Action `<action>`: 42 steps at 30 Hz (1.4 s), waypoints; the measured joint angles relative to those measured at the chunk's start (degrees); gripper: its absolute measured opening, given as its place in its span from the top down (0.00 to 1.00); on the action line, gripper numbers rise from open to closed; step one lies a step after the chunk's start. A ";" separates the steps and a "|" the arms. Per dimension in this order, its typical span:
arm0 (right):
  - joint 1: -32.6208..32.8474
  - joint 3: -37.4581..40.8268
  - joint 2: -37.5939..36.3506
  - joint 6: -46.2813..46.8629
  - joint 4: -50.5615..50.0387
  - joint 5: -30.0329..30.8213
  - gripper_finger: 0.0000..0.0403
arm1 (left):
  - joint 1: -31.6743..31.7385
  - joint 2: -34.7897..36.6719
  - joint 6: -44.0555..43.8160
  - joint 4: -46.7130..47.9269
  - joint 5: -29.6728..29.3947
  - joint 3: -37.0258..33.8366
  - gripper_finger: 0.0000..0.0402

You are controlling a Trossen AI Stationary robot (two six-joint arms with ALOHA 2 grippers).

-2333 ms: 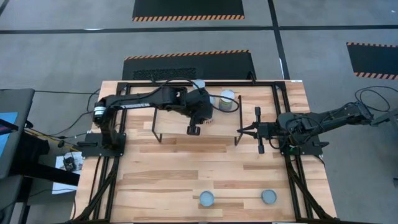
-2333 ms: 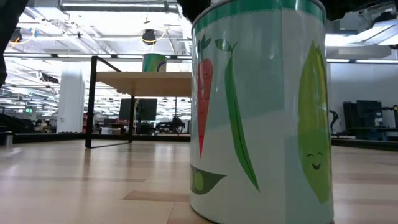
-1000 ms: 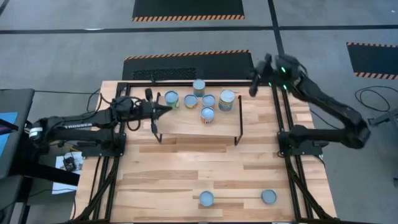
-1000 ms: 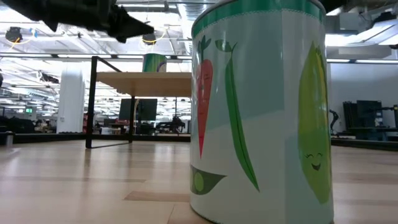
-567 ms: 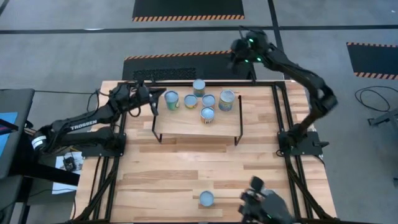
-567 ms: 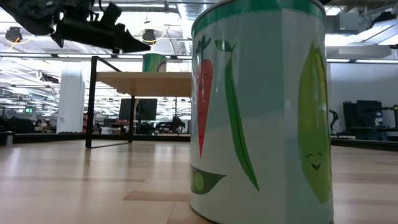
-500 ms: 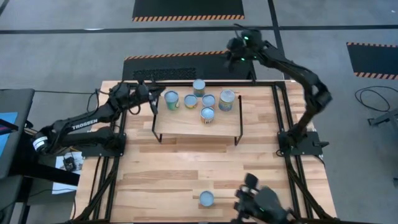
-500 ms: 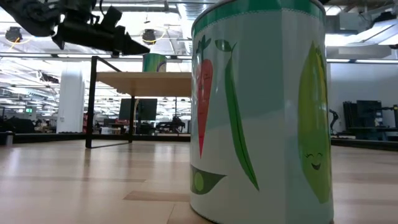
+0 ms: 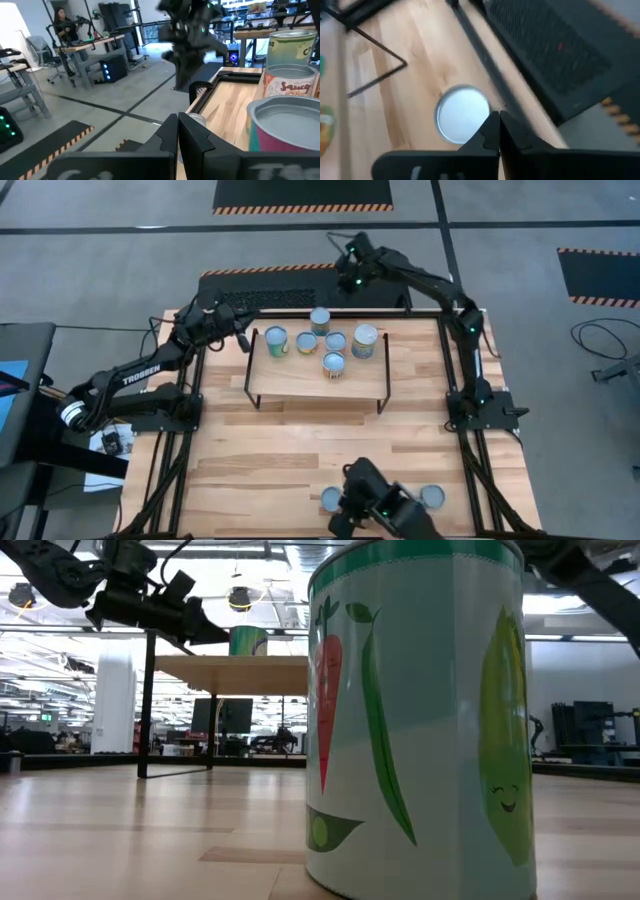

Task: Pick and place cans onto a shelf
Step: Put the blue can on the shelf

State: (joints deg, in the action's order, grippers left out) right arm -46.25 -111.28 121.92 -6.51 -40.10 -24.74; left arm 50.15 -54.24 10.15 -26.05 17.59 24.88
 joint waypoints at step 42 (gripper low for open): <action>4.85 0.08 6.83 8.63 0.62 5.38 0.72 | 0.00 -0.07 1.14 4.03 1.68 0.02 1.00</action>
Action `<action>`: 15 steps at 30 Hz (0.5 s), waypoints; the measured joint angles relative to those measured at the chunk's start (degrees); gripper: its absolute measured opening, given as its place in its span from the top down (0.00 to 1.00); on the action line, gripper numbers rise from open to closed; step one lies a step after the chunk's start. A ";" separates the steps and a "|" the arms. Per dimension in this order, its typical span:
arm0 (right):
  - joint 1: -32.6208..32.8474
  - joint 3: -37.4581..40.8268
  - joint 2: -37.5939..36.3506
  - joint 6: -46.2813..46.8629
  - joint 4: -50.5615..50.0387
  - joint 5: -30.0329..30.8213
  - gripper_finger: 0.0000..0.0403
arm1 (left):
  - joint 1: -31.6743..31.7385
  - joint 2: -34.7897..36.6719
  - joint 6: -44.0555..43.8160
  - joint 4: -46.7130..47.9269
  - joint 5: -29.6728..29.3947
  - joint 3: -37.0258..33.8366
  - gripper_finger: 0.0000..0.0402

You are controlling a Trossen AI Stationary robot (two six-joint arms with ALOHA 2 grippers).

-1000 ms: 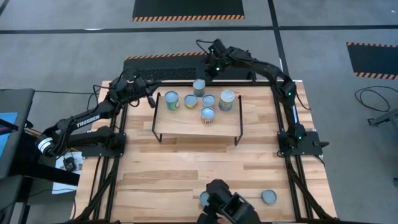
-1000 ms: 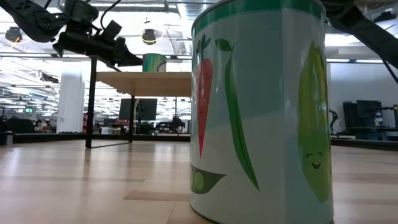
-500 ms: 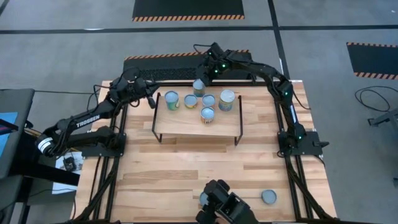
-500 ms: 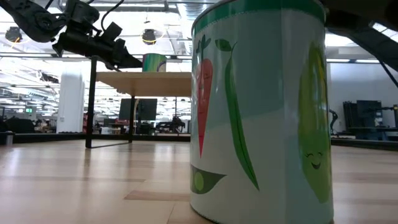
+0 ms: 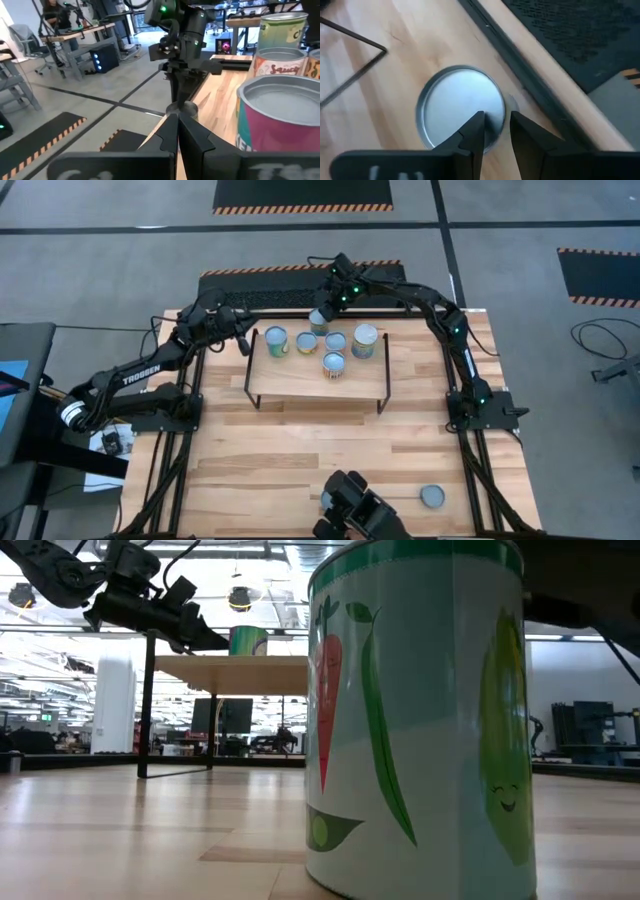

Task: Pick and place cans onto a shelf
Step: Put the blue can on the shelf

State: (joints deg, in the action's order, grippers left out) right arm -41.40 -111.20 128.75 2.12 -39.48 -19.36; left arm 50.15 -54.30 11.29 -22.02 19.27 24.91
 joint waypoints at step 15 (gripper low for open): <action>0.01 -0.01 -0.09 -0.66 -0.14 0.34 0.87 | 0.00 0.00 -0.60 0.40 0.07 0.00 1.00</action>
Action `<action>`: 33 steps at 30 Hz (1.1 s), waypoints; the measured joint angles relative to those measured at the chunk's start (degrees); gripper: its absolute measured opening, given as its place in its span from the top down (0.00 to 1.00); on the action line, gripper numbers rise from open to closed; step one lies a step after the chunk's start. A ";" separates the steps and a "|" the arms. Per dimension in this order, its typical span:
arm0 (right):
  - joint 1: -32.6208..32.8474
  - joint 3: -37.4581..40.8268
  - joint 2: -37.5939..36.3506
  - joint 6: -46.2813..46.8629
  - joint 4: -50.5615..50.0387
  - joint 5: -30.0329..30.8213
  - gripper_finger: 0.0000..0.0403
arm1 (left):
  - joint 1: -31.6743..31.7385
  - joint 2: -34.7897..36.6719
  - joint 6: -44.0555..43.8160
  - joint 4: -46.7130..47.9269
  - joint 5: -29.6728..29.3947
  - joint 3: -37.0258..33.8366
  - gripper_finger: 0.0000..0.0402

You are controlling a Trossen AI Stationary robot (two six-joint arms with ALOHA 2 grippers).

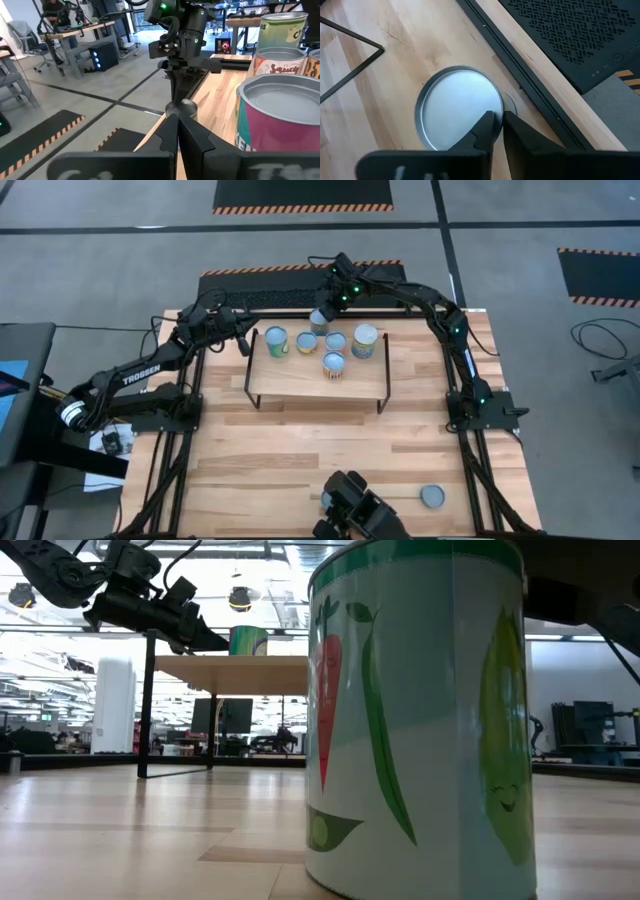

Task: Pick and place cans onto a shelf
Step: Put the blue can on the shelf

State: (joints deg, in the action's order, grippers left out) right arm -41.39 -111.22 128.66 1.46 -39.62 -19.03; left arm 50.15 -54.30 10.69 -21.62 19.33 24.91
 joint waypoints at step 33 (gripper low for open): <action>-0.74 0.11 -2.81 -2.79 -2.00 0.30 1.00 | -0.02 0.00 -2.33 0.17 0.03 0.01 1.00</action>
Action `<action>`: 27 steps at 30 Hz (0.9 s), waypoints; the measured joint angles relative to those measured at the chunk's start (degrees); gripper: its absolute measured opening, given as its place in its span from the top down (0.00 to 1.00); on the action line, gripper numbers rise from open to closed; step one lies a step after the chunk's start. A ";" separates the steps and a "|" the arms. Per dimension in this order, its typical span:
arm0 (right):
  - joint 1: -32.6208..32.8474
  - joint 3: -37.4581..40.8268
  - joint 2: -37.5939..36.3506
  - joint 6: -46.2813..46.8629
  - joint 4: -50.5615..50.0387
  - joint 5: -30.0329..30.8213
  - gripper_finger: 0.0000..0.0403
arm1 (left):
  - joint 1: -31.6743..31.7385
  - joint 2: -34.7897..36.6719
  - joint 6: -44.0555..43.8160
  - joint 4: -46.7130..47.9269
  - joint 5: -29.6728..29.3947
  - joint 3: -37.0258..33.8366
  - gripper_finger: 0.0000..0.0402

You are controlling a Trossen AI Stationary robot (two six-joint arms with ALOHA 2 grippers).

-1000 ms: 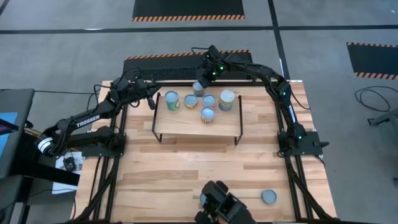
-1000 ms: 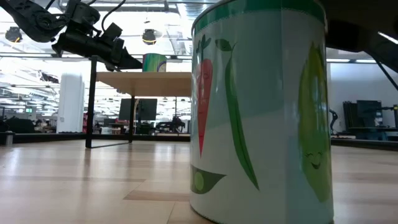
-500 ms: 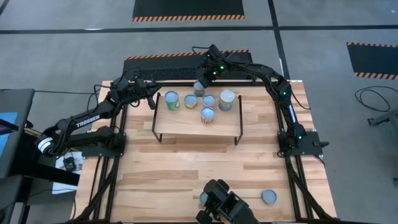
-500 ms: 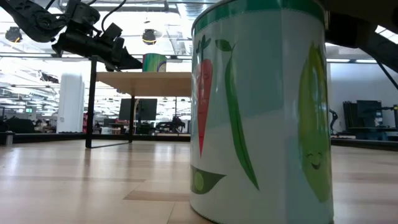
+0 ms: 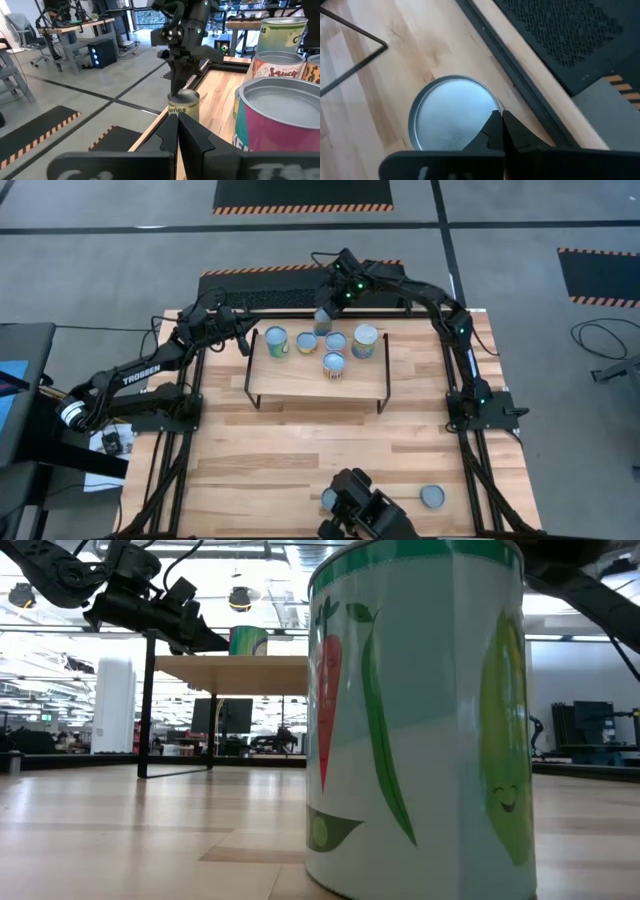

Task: Pick and place cans onto a shelf
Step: Put the blue can on the shelf

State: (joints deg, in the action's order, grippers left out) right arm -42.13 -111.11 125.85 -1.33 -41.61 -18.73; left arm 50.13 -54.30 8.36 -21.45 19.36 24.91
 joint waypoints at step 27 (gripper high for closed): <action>-7.18 -0.04 -20.85 -1.71 -6.90 1.92 1.00 | -0.01 0.00 0.04 1.37 0.01 0.02 1.00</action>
State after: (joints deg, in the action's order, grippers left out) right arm -49.31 -111.15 105.00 -3.03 -48.52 -16.81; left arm 50.13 -54.30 8.40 -20.08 19.37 24.93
